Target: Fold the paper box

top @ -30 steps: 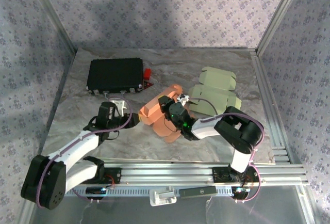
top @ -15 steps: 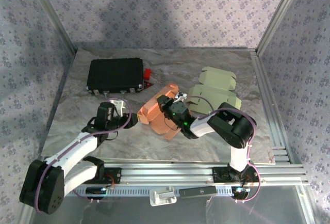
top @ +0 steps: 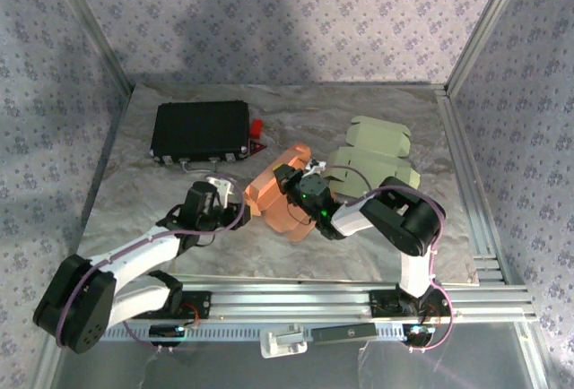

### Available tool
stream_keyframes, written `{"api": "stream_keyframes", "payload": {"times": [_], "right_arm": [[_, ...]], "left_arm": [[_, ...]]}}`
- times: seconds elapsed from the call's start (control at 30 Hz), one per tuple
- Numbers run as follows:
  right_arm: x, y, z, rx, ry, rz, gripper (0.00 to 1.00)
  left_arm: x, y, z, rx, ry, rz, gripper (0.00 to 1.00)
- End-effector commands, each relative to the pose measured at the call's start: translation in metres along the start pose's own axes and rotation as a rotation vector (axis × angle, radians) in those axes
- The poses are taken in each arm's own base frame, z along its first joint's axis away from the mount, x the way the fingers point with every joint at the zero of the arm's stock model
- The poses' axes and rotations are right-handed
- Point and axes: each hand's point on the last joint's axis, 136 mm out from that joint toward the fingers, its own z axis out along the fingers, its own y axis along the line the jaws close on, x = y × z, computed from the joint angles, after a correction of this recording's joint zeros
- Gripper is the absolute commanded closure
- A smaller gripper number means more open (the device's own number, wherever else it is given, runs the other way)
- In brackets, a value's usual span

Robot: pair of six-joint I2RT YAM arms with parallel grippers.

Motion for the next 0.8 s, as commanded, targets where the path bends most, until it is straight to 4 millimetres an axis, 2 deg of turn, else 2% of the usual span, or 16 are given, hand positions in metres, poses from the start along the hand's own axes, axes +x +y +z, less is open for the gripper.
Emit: {"api": "stream_keyframes", "payload": {"times": [0.0, 0.3, 0.77], "right_arm": [[0.001, 0.003, 0.006, -0.024, 0.004, 0.024, 1.0], [0.001, 0.005, 0.007, -0.033, 0.007, 0.039, 1.0], [0.003, 0.009, 0.007, -0.042, 0.008, 0.047, 1.0]], "left_arm": [[-0.018, -0.006, 0.002, -0.008, -0.076, 0.049, 0.56], [-0.02, -0.017, 0.014, -0.029, -0.079, 0.094, 0.62], [-0.025, -0.025, 0.02, -0.056, -0.102, 0.124, 0.67]]}}
